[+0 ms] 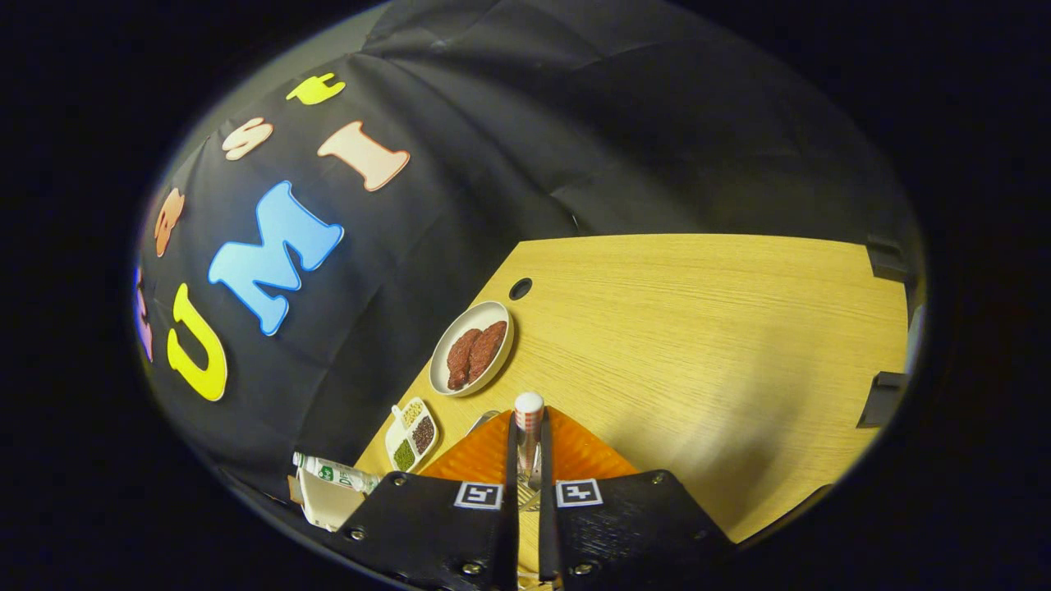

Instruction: Take the plate from the dish rack, then take the spoon from the basket and place it into the plate.

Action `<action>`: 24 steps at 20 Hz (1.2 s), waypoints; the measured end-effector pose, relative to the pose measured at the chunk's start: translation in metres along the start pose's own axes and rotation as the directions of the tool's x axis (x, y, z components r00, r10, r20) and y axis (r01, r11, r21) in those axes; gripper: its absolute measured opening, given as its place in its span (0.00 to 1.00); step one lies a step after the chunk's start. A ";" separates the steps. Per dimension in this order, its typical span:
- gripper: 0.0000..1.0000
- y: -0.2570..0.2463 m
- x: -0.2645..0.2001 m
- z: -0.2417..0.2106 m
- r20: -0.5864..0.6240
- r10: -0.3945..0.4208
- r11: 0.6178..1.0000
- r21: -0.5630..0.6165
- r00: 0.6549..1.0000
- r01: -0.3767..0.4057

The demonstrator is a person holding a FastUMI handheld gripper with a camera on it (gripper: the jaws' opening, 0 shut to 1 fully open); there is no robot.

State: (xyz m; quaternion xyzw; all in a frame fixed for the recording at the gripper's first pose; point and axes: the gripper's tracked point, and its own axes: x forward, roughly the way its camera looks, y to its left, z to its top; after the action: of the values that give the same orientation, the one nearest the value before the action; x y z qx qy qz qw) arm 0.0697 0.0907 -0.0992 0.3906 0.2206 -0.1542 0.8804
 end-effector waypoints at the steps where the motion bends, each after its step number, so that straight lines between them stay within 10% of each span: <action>1: 0.10 0.004 -0.003 0.004 0.010 0.001 1.000 0.004 1.000 -0.001; 17: 0.09 0.076 -0.072 0.051 0.150 0.128 0.977 -0.191 0.980 -0.098; 24: 0.09 0.121 -0.127 0.021 0.128 0.223 0.863 -0.487 0.966 -0.134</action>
State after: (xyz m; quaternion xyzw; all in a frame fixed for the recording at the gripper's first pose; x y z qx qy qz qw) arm 0.0204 0.1653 0.0531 0.1663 0.1339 -0.0477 0.9758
